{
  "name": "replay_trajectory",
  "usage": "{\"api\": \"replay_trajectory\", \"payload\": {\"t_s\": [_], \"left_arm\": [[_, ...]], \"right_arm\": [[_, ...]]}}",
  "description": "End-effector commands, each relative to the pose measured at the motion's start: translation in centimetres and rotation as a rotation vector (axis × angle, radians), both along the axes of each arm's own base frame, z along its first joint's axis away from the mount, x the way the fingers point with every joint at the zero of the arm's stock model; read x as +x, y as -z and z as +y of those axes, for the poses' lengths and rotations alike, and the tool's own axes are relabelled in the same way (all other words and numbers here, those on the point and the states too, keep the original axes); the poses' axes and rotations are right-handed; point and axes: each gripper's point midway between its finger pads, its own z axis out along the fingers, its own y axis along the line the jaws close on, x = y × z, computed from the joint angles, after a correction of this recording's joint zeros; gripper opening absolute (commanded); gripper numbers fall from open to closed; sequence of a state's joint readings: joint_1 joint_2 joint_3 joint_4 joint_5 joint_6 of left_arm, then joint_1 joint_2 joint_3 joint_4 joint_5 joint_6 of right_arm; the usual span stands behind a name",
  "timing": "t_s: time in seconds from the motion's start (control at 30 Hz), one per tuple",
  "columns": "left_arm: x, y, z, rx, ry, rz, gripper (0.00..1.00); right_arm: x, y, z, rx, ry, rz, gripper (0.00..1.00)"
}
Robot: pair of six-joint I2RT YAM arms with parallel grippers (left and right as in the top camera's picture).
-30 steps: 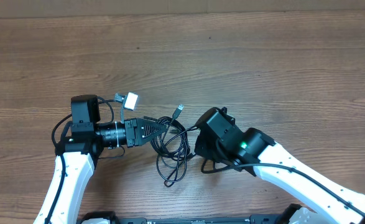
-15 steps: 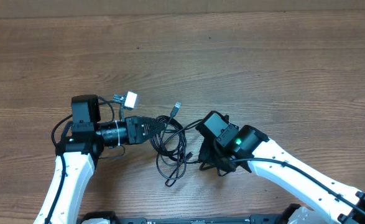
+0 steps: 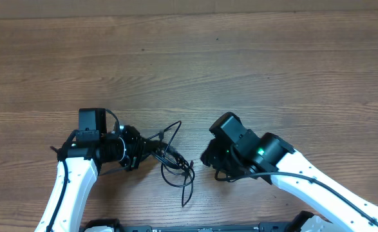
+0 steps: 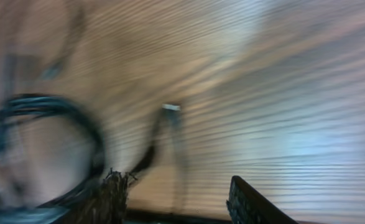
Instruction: Untangle cables
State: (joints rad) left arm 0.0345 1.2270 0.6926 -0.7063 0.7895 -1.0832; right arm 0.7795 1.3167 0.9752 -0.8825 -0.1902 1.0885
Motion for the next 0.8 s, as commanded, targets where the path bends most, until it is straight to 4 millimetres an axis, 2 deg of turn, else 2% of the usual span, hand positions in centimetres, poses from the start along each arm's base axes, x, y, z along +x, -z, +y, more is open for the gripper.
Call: {"api": "replay_trajectory", "payload": {"t_s": [0.0,0.07,0.2,0.37,0.57,0.77], "left_arm": [[-0.2,1.1,1.5,0.059,-0.168,0.152,0.04],[-0.8,1.5,1.8,0.065,-0.216,0.223,0.05],[-1.2,1.6,1.8,0.060,-0.251,0.275,0.04],[-1.2,1.6,1.8,0.059,-0.256,0.279,0.04],[-1.2,1.6,1.8,0.059,-0.255,0.279,0.04],[0.3,1.2,1.9,0.117,-0.076,0.037,0.04]], "right_arm": [[-0.6,-2.9,2.5,0.180,0.004,0.036,0.51],[-0.8,-4.2,4.5,0.279,-0.012,0.047,0.51],[-0.5,-5.8,6.8,0.365,-0.060,-0.021,0.51],[-1.5,-4.6,7.1,0.325,0.042,0.063,0.52],[-2.8,-3.3,8.0,0.298,0.073,0.143,0.52],[-3.8,-1.4,8.6,0.247,0.112,0.207,0.52]]}}
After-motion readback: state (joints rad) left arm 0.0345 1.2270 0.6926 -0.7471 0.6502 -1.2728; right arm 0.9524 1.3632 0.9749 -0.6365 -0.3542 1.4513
